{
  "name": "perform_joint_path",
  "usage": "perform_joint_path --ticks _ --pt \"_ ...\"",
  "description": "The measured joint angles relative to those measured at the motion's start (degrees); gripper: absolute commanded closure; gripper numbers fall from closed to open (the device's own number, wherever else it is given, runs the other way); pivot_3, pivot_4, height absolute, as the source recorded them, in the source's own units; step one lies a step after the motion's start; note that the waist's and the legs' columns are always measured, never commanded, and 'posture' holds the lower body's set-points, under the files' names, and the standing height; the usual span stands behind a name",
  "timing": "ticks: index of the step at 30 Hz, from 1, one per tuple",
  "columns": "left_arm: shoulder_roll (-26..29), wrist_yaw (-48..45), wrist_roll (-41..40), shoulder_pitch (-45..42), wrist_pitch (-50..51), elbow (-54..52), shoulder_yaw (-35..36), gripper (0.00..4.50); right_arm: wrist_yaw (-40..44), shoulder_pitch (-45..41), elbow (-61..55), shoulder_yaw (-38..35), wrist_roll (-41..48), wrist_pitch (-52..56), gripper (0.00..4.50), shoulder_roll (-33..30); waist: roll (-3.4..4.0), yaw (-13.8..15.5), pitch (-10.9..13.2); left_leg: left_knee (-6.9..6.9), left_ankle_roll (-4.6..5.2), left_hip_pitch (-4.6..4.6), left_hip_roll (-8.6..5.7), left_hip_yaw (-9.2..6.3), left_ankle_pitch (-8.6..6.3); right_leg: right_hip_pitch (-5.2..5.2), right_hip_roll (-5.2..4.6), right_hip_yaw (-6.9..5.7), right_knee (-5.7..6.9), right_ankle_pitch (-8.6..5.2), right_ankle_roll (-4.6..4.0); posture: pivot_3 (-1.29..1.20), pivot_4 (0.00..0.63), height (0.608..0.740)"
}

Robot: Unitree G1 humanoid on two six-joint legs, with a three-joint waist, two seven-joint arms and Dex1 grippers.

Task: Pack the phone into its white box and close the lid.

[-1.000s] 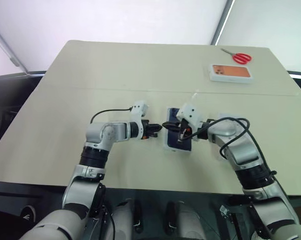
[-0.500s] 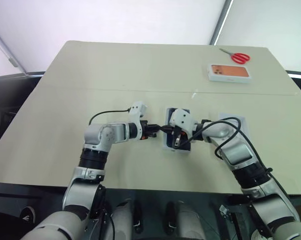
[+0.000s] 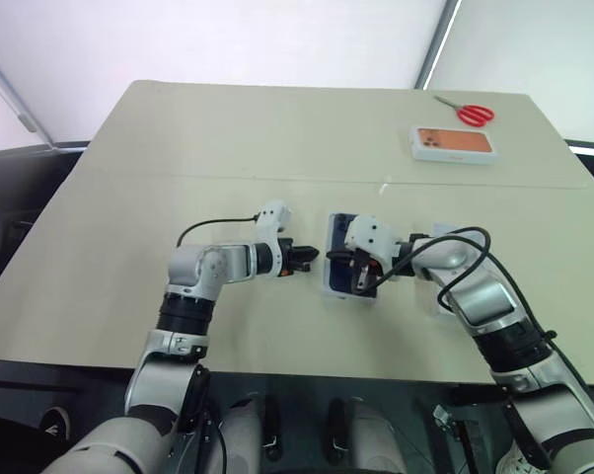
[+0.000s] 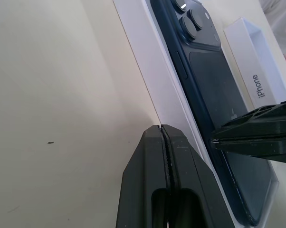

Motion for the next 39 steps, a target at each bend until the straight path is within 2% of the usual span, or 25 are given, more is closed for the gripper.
perform_joint_path --ticks 12,17,25,39 --pt "-0.24 0.09 0.00 0.04 0.58 -0.96 0.03 4.45 -0.84 -0.55 0.73 0.99 -2.28 -1.94 4.47 0.31 0.00 0.05 -0.01 0.01 0.00 0.04 0.00 0.00 0.00 0.04 0.01 0.00 0.00 0.00 0.00 0.00 0.150 0.738" --pt "-0.51 0.10 0.03 0.32 0.60 -1.03 -0.03 4.45 -0.16 0.15 1.38 -3.01 1.83 1.40 4.47 0.30 0.00 0.25 -0.01 0.02 0.00 0.02 0.00 0.00 0.00 0.04 -0.02 0.00 0.00 0.00 0.00 0.00 0.150 0.738" --pt "-0.03 -0.97 1.36 0.32 0.08 -0.88 -2.18 4.45 1.22 2.11 4.61 -9.87 2.98 2.16 4.47 -8.95 0.00 0.21 -0.01 0.01 0.01 0.02 0.00 0.00 -0.01 0.02 -0.05 0.00 -0.02 0.00 0.00 0.00 0.150 0.738" --pt "-1.08 -4.96 4.60 -2.34 -2.08 3.45 -4.65 4.45 0.95 5.22 5.16 -7.82 0.72 1.24 4.47 -8.13 0.00 0.37 -0.01 0.03 0.01 0.02 -0.01 -0.01 -0.01 0.04 -0.08 -0.02 -0.02 0.00 0.00 0.00 0.150 0.738"
